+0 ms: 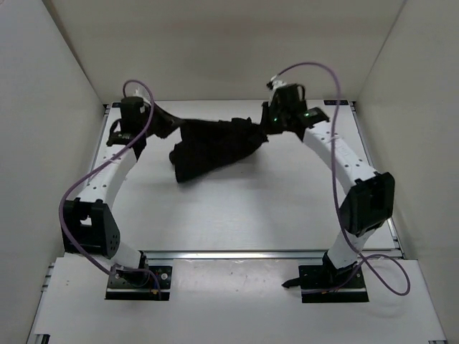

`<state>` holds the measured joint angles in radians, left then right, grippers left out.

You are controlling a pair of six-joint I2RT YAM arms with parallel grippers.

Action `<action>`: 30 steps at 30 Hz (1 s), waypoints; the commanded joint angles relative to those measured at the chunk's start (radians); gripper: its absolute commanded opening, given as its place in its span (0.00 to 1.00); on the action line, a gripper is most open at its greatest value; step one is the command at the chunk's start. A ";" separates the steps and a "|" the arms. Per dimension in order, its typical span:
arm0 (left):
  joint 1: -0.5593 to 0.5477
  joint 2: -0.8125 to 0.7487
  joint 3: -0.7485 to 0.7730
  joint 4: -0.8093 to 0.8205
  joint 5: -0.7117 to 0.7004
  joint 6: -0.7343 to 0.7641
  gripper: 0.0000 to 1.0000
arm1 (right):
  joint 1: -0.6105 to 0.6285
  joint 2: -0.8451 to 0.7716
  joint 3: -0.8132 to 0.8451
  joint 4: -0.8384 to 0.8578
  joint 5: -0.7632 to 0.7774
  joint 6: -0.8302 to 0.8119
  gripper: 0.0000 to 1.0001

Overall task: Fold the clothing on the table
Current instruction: Flatten the skirt out

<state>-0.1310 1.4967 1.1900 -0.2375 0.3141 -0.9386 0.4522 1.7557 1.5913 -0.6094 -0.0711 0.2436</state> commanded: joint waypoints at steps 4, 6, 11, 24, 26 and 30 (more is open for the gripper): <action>0.070 -0.140 0.116 -0.089 0.097 0.102 0.00 | -0.137 -0.171 0.115 -0.148 -0.163 -0.110 0.00; 0.065 -0.209 0.024 -0.109 0.131 0.144 0.00 | -0.185 -0.223 0.011 -0.150 -0.203 -0.105 0.00; -0.016 -0.493 -0.465 -0.187 0.137 0.224 0.48 | -0.195 -0.392 -0.354 -0.182 -0.170 -0.130 0.12; -0.209 -0.699 -0.840 -0.160 -0.048 0.084 0.58 | -0.296 -0.627 -0.849 -0.063 -0.087 0.040 0.60; -0.245 -0.656 -0.839 -0.100 -0.081 0.063 0.56 | -0.313 -0.608 -0.878 -0.021 -0.087 0.052 0.59; -0.280 -0.514 -0.798 -0.034 -0.133 0.035 0.57 | -0.311 -0.564 -0.904 0.023 -0.096 0.072 0.58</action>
<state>-0.3920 0.9081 0.3317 -0.3565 0.2649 -0.8745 0.1421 1.1698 0.7006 -0.6662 -0.1764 0.2867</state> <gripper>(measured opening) 0.569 0.585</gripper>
